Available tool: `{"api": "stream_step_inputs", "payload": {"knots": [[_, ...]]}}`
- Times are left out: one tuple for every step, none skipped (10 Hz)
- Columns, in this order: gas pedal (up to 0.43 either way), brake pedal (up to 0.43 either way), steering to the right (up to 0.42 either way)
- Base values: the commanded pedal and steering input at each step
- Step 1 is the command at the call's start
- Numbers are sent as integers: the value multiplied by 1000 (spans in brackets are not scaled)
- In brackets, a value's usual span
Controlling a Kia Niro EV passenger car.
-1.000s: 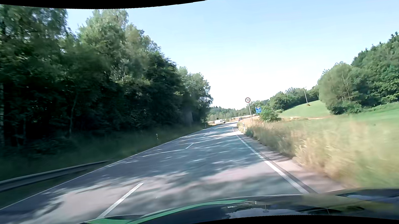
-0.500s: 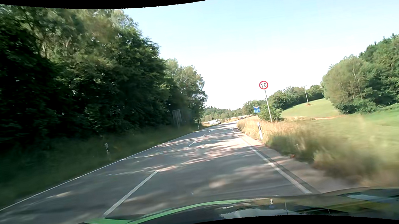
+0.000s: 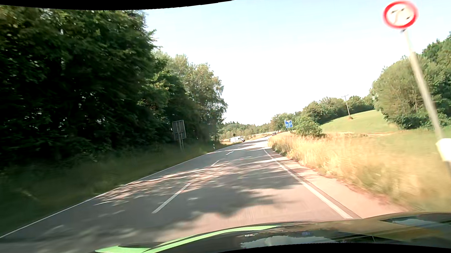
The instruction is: Follow the waypoints while adhering to traffic rules and regulations
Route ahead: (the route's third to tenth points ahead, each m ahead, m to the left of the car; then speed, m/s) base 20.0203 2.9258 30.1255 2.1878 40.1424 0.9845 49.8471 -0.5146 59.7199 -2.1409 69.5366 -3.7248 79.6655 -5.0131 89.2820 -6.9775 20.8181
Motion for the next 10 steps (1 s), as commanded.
{"api": "stream_step_inputs", "payload": {"knots": [[260,0,7],[268,0,7],[287,0,8],[287,0,8],[287,0,8],[268,0,7],[220,0,6],[220,0,6],[220,0,6],[220,0,7]]}}
